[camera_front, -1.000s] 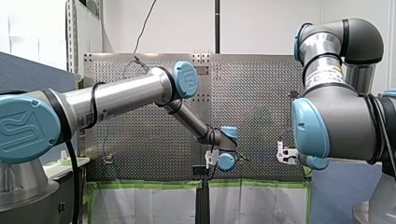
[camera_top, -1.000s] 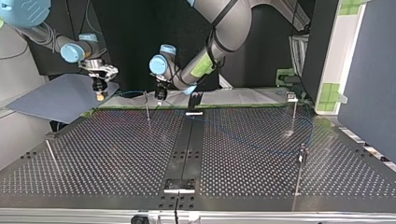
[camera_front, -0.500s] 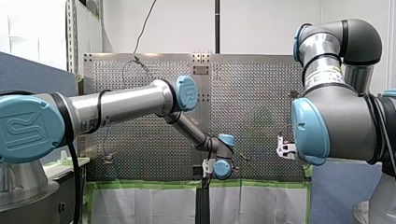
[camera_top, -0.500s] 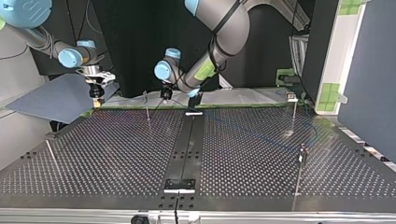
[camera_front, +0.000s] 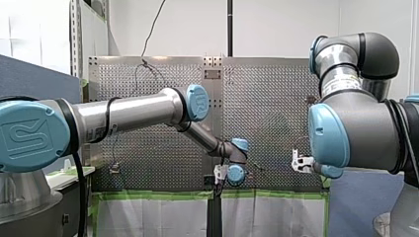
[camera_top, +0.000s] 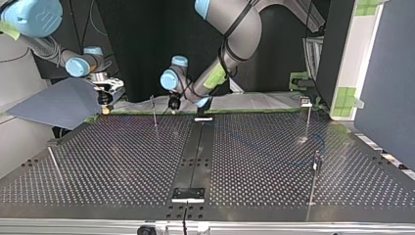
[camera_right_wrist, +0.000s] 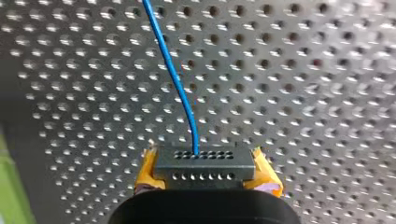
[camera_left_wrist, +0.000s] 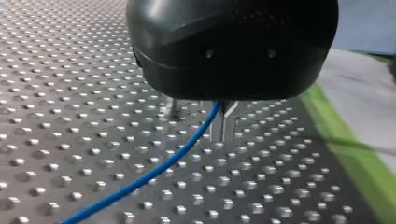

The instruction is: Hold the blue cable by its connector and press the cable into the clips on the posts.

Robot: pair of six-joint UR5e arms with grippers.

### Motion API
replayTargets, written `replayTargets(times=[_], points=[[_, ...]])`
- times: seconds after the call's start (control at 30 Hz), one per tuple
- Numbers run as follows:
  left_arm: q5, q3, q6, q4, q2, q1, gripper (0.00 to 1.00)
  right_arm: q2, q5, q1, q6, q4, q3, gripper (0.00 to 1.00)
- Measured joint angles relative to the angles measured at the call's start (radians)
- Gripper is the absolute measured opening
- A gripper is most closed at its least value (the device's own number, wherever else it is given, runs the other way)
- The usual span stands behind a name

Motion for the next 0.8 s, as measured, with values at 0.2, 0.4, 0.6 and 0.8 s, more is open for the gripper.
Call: replayTargets(times=[0.2,0.4,0.6,0.8], points=[[-0.012,0.015,0.0,-0.002,0.0,0.001,0.0,0.009,-0.001,0.003,0.013,0.02,-0.042,0.0],[-0.025,0.015,0.0,-0.002,0.0,0.01,0.0,0.012,-0.002,0.005,0.022,0.045,-0.088,0.0],[-0.042,0.016,0.0,-0.003,0.0,0.012,0.0,0.012,-0.004,0.005,0.024,0.049,-0.099,0.0],[-0.064,0.016,0.0,-0.003,0.0,0.008,0.0,0.014,-0.004,0.004,0.027,0.047,-0.1,0.0]])
